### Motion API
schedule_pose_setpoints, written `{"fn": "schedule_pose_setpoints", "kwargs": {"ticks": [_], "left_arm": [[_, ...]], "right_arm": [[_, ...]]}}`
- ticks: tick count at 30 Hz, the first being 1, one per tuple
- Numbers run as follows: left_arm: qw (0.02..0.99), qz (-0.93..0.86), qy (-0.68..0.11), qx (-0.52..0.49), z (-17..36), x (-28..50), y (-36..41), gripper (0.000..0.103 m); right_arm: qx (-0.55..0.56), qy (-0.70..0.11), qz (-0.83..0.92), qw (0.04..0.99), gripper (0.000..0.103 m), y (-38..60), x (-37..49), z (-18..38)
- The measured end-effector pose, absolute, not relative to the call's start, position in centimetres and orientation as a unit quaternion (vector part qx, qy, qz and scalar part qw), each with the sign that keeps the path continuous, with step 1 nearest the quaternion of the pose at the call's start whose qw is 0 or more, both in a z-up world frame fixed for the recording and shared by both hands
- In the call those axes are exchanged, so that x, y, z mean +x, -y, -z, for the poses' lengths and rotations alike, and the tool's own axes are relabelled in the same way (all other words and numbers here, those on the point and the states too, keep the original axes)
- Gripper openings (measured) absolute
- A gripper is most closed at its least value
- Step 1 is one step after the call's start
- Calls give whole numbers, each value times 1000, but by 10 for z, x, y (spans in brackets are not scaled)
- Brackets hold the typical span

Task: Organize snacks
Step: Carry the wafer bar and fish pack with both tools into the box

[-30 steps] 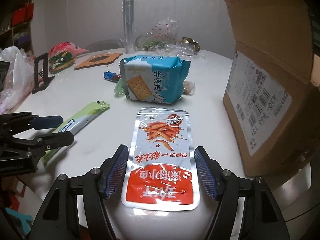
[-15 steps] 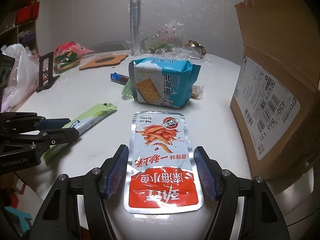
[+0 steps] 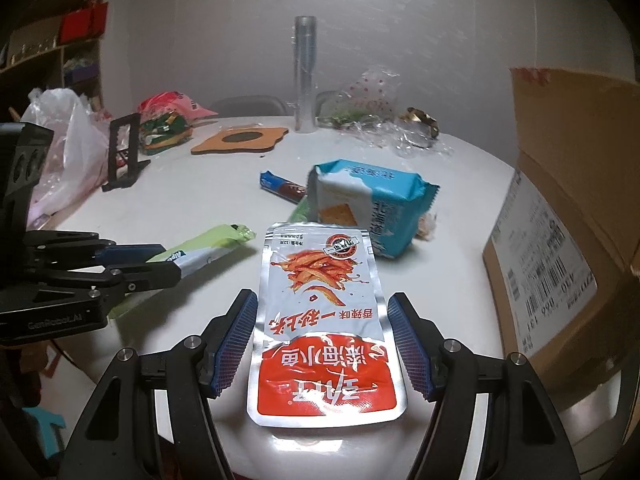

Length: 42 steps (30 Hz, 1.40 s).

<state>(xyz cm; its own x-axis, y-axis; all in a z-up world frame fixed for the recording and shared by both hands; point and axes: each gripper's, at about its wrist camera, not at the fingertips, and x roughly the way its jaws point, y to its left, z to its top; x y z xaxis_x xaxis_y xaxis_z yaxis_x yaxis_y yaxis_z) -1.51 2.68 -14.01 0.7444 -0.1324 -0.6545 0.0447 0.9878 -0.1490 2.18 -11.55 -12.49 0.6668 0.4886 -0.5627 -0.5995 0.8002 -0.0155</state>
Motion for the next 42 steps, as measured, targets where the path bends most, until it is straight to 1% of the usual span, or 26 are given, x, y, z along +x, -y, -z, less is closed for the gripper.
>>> {"fn": "schedule_pose_setpoints", "kwargs": {"ticks": [6, 12, 19, 23, 26, 29, 33, 37, 42], "left_arm": [[940, 46, -332, -59, 125, -22, -34, 23], [955, 39, -289, -51, 92, -29, -45, 23], [974, 52, -220, -13, 22, -26, -39, 23], [979, 90, -182, 17, -22, -15, -15, 23], [977, 121, -168, 44, -46, -1, 12, 23], [972, 159, -165, 52, -63, 20, 39, 23], [957, 215, -177, 82, -73, 44, 86, 23], [934, 266, -211, 107, -71, 78, 131, 23], [905, 299, -269, 135, -55, 114, 173, 23]], "right_arm": [[-99, -268, -313, 906, 65, 111, 23, 112], [-98, -236, -342, 905, 65, 111, 23, 73], [-74, -187, -367, 908, 65, 130, 26, 5], [-56, -168, -354, 918, 65, 156, 30, -23], [-42, -161, -327, 930, 65, 187, 35, -36], [-30, -164, -294, 941, 65, 217, 43, -42], [-15, -182, -250, 951, 65, 257, 54, -37], [-2, -230, -223, 947, 65, 287, 75, -18], [-33, -281, -212, 936, 65, 294, 95, 7]]}}
